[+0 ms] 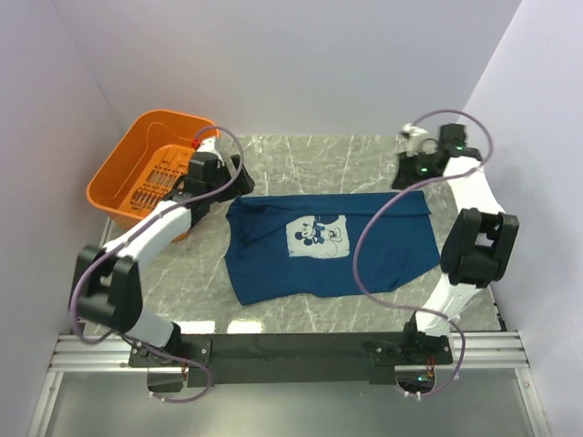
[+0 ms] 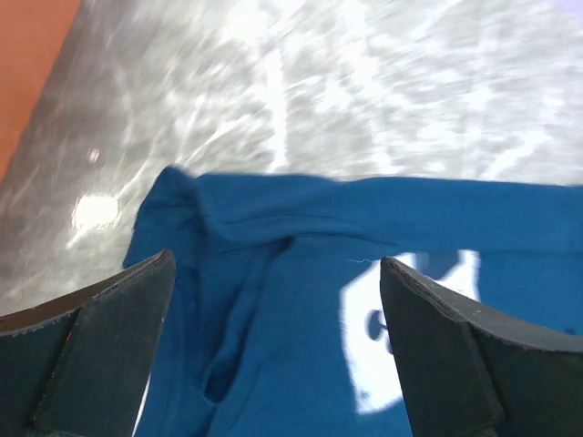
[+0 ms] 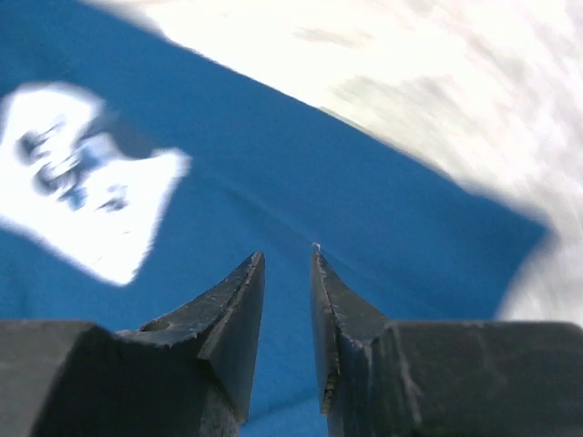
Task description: Fold and stack the t-shirts
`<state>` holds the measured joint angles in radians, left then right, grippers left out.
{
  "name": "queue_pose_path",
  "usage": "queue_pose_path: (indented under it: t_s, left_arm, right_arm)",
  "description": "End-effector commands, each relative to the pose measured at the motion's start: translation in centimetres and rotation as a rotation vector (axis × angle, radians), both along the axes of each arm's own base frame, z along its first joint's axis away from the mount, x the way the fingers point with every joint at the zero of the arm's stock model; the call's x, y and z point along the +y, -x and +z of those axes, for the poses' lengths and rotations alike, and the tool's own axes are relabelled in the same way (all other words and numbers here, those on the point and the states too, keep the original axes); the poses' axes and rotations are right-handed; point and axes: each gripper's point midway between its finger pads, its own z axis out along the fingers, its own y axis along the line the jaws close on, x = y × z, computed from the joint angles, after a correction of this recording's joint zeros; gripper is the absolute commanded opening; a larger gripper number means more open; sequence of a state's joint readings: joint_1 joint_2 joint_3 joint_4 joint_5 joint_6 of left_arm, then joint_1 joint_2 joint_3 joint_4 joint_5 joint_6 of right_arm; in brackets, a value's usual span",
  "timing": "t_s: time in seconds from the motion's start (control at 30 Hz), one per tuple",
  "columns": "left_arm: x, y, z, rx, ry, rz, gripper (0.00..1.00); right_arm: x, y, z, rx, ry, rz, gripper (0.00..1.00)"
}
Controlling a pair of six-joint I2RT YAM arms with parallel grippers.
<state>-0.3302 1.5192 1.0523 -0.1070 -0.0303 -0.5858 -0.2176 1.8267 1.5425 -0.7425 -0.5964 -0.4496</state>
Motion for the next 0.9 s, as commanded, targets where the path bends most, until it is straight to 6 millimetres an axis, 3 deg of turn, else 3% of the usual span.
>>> queue_pose_path:
  t_s: [0.0,0.03,0.07,0.1,0.13,0.17,0.2,0.23,0.27,0.3,0.33,0.37,0.4,0.43,0.47,0.6,0.63,0.7,0.73,0.77,0.83,0.87]
  left_arm:
    - [-1.0,1.0,5.5,-0.161,0.035,-0.109,0.99]
    - [-1.0,1.4,6.1,-0.171,0.041,-0.121,1.00]
    - [-1.2,1.9,6.6,-0.180,0.048,-0.138,0.99]
    - [-0.5,3.6,8.9,-0.233,0.030,-0.161,1.00]
    - [-0.5,3.6,8.9,-0.233,0.030,-0.162,1.00]
    - [0.4,3.9,8.9,-0.234,0.006,-0.128,0.99]
    - [1.3,4.5,9.7,-0.244,0.009,-0.079,0.99]
    - [2.0,5.4,8.8,-0.199,-0.015,-0.071,0.99]
    - [2.5,5.9,8.8,-0.198,-0.036,-0.077,0.99]
    - [3.1,7.0,9.5,-0.229,-0.076,-0.097,0.99]
    - [3.5,8.0,8.2,-0.206,-0.104,-0.110,0.99]
    - [4.3,8.5,8.0,-0.214,-0.139,-0.094,0.99]
    - [5.6,9.3,8.9,-0.263,-0.175,-0.061,0.99]
    - [6.4,10.0,7.3,-0.246,-0.206,-0.046,0.99]
    - [6.8,10.3,7.5,-0.276,-0.215,-0.037,0.99]
    - [8.9,12.0,8.0,-0.331,-0.265,0.029,1.00]
    - [8.9,12.1,8.2,-0.343,-0.260,0.026,0.99]
    - [8.6,12.0,8.7,-0.364,-0.251,0.012,0.99]
    - [8.4,12.0,8.9,-0.365,-0.246,0.003,0.99]
    - [8.4,12.0,8.7,-0.359,-0.246,-0.003,0.99]
    - [8.2,11.9,8.5,-0.349,-0.248,-0.011,0.99]
    - [8.2,11.9,8.4,-0.348,-0.249,-0.013,1.00]
  right_arm:
    - [8.3,3.5,3.8,-0.178,-0.022,0.427,0.35]
    - [10.0,4.9,3.5,-0.199,-0.032,0.520,0.36]
    - [13.4,7.0,4.6,-0.253,-0.037,0.666,0.41]
    - [17.8,10.0,5.5,-0.475,-0.014,0.976,0.58]
    - [18.0,10.2,5.7,-0.483,-0.030,0.983,0.58]
    - [20.4,11.2,5.5,-0.569,-0.016,1.069,0.70]
    - [21.7,11.4,5.5,-0.588,-0.015,1.081,0.74]
    - [22.5,10.9,4.9,-0.591,0.030,1.084,0.76]
    - [25.1,11.4,4.5,-0.573,0.023,1.152,0.75]
    - [26.0,11.3,4.0,-0.543,0.034,1.175,0.73]
    - [27.2,11.3,3.7,-0.513,0.038,1.201,0.69]
    - [28.2,10.0,2.8,-0.464,0.072,1.205,0.61]
    - [29.0,9.7,2.5,-0.455,0.092,1.224,0.58]
    - [30.7,10.1,2.0,-0.456,0.110,1.264,0.56]
    - [31.2,8.8,1.0,-0.467,0.175,1.261,0.54]
    - [33.7,7.7,-0.6,-0.545,0.288,1.363,0.53]
    - [34.7,7.2,0.2,-0.581,0.305,1.384,0.53]
    - [35.0,6.3,-1.3,-0.565,0.355,1.426,0.53]
    - [35.9,5.5,-0.5,-0.604,0.377,1.435,0.53]
    - [36.2,5.1,-1.8,-0.580,0.397,1.450,0.53]
    - [37.2,3.6,-1.2,-0.614,0.448,1.449,0.53]
    - [37.7,3.4,-2.7,-0.588,0.457,1.460,0.53]
